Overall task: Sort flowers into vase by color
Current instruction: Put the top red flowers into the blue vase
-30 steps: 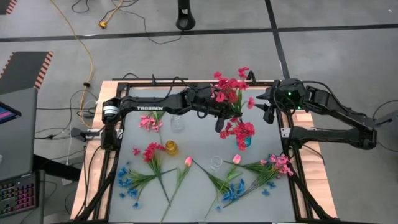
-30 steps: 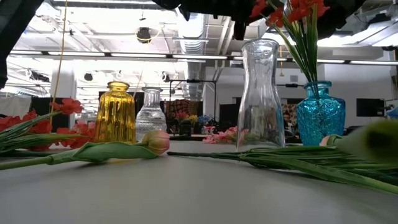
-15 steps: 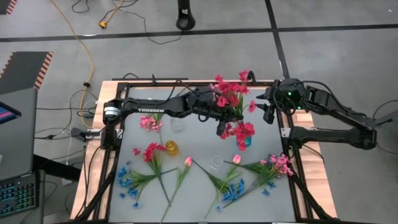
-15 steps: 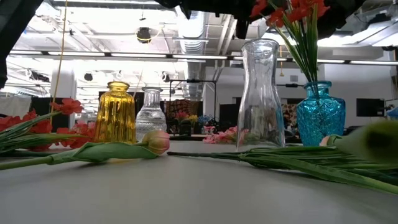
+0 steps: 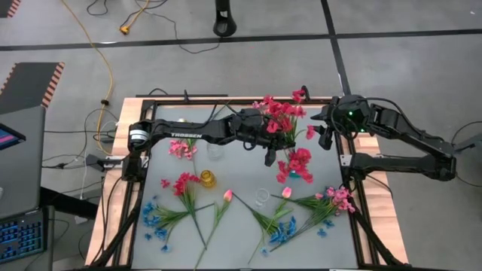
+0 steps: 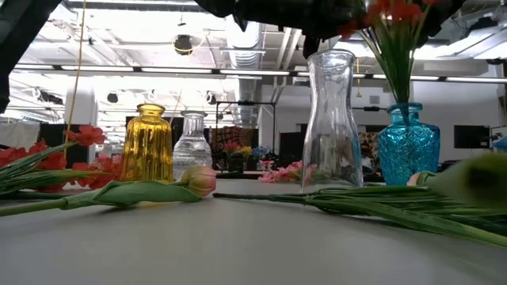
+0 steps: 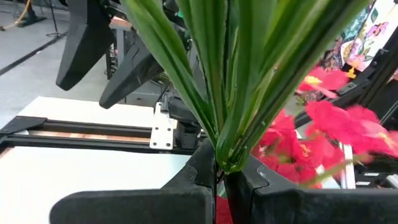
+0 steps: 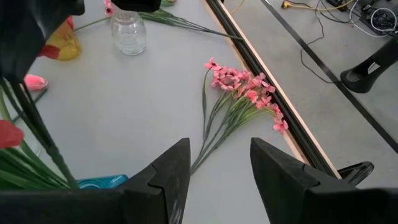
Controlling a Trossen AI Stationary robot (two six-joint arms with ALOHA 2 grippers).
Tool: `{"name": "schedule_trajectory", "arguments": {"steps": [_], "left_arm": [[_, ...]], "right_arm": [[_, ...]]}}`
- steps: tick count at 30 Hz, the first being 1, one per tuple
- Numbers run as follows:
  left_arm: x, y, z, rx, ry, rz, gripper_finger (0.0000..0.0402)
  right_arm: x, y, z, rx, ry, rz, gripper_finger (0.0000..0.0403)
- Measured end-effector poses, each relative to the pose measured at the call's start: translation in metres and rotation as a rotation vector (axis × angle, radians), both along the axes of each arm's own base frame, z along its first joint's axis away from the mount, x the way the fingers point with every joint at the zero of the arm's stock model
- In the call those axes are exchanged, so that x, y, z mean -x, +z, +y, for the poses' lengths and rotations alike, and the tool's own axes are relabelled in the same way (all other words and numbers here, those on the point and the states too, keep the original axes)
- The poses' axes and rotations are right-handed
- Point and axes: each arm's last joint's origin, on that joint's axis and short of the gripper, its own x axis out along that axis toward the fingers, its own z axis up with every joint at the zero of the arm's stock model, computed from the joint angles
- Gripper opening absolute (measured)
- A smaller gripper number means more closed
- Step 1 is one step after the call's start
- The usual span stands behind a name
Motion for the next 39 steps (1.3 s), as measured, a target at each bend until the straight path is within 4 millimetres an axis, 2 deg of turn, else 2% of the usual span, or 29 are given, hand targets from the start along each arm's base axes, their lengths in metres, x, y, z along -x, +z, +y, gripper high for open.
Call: {"name": "schedule_trajectory", "arguments": {"steps": [4, 14, 29, 39], "left_arm": [[0.0008, -0.0039, 0.0, -0.014, 0.002, 0.038, 0.0001], [0.0, -0.0013, -0.001, -0.066, 0.001, 0.005, 0.0004], [0.0, -0.0013, -0.0019, -0.05, -0.009, 0.007, 0.0118], [0.0005, -0.0009, -0.0086, -0.036, -0.152, -0.002, 0.0131]], "right_arm": [[0.0, 0.0, 0.0, 0.0, 0.0, 0.0, 0.0193], [0.0, 0.0, 0.0, 0.0, 0.0, 0.0, 0.0193], [0.0, 0.0, 0.0, 0.0, 0.0, 0.0, 0.0193], [0.0, 0.0, 0.0, -0.001, -0.001, 0.0, 0.0193]]}}
